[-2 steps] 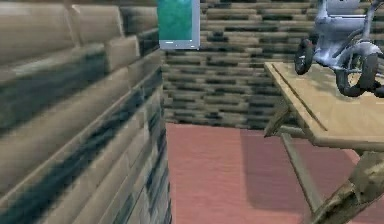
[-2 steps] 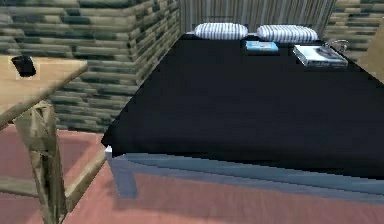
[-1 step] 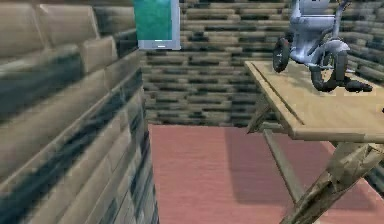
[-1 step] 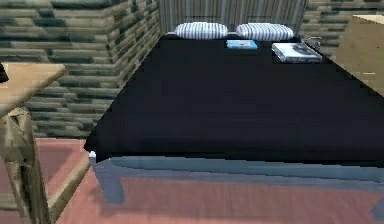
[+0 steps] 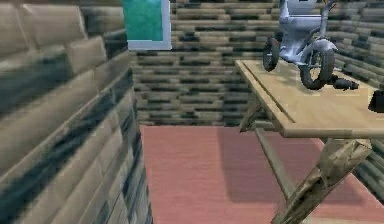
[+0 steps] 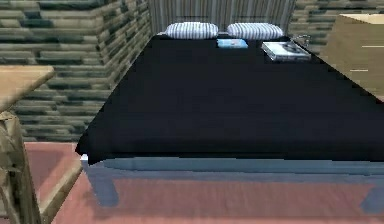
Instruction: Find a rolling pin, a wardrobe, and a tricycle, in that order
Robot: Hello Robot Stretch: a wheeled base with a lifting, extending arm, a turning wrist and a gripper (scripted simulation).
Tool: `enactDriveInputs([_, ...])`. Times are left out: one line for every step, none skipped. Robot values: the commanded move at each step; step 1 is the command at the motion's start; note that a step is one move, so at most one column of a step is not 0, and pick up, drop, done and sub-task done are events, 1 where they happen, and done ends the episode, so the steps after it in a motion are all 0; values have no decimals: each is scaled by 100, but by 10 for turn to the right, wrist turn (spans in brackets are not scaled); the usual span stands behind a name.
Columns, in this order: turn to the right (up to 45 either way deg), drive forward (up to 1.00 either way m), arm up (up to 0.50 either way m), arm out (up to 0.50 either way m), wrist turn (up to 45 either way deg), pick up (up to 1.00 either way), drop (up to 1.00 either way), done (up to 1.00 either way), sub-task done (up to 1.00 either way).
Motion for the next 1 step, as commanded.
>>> enactDriveInputs([0, 90, 0, 0, 0, 0, 0, 0, 0])
